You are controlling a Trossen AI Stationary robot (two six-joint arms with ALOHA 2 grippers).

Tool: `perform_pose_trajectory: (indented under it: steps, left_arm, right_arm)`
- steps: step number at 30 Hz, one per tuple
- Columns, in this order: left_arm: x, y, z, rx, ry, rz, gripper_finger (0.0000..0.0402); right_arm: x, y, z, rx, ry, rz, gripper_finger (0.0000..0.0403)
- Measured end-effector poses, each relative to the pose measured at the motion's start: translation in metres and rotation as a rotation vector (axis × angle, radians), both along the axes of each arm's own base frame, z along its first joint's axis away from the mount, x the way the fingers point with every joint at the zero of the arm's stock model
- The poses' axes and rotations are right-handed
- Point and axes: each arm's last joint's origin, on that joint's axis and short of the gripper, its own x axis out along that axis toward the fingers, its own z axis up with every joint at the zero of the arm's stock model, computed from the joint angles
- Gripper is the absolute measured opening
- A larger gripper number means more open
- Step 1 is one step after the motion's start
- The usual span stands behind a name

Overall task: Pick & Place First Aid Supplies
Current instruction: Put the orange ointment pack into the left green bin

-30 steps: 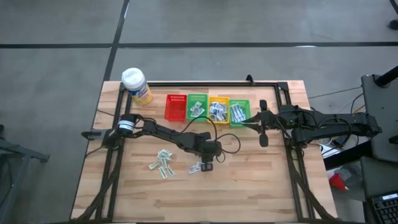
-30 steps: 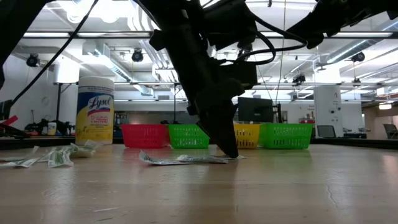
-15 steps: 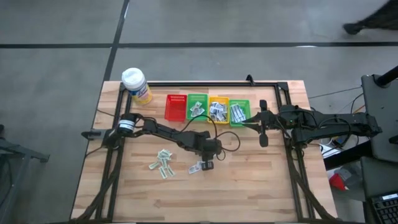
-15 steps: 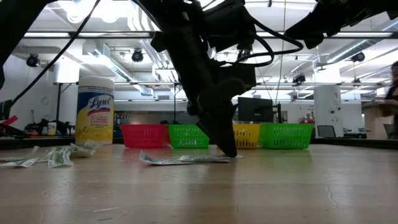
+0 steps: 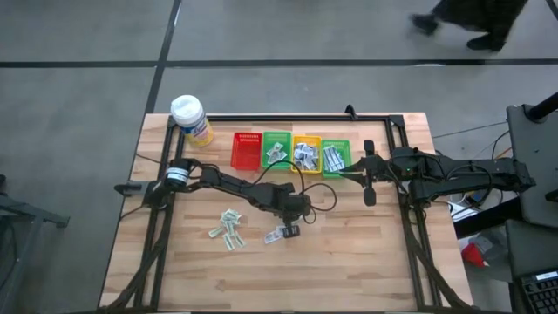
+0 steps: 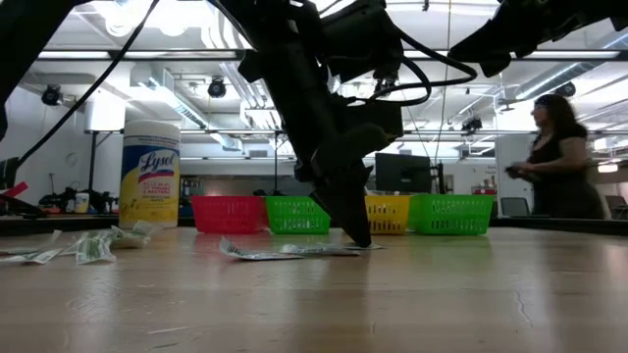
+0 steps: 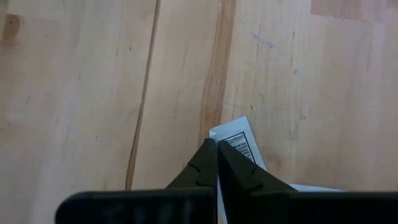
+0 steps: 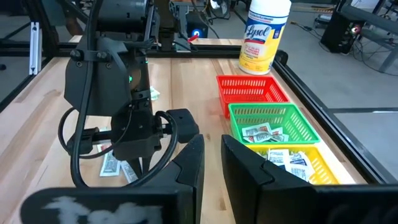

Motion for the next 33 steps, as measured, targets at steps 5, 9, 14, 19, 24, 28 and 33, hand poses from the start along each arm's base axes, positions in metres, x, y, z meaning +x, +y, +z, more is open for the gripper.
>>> perform_pose_trajectory:
  steps: [5, 9, 14, 19, 24, 28, 33]
  left_arm:
    - [0.001, 0.0, 0.007, 0.004, -0.031, 0.005, 0.0001]
    - [0.003, 0.002, 0.015, 0.036, -0.062, 0.023, 0.0]
    - [0.006, 0.008, 0.024, 0.042, -0.092, 0.038, 0.0]
    - [0.006, 0.009, 0.027, 0.044, -0.1, 0.042, 0.0]
    - [0.006, 0.012, 0.037, 0.05, -0.106, 0.04, 0.0]
    - [-0.001, 0.018, 0.054, 0.06, -0.089, 0.045, 0.0]
    - [-0.018, 0.027, 0.085, 0.065, -0.086, 0.058, 0.0]
  right_arm:
    - [0.0, 0.0, 0.0, 0.0, 0.0, 0.0, 0.0052]
    - [0.0, 0.0, 0.0, 0.0, 0.0, 0.0, 0.0052]
    - [0.0, 0.0, 0.0, 0.0, 0.001, 0.0, 0.0052]
    - [0.0, 0.0, 0.0, 0.001, 0.001, 0.0, 0.0052]
    - [0.0, 0.0, 0.0, 0.001, 0.001, 0.0, 0.0052]
    - [0.0, 0.0, 0.0, 0.0, 0.001, 0.0, 0.0052]
    - [0.0, 0.0, 0.0, 0.0, 0.0, 0.0, 0.0052]
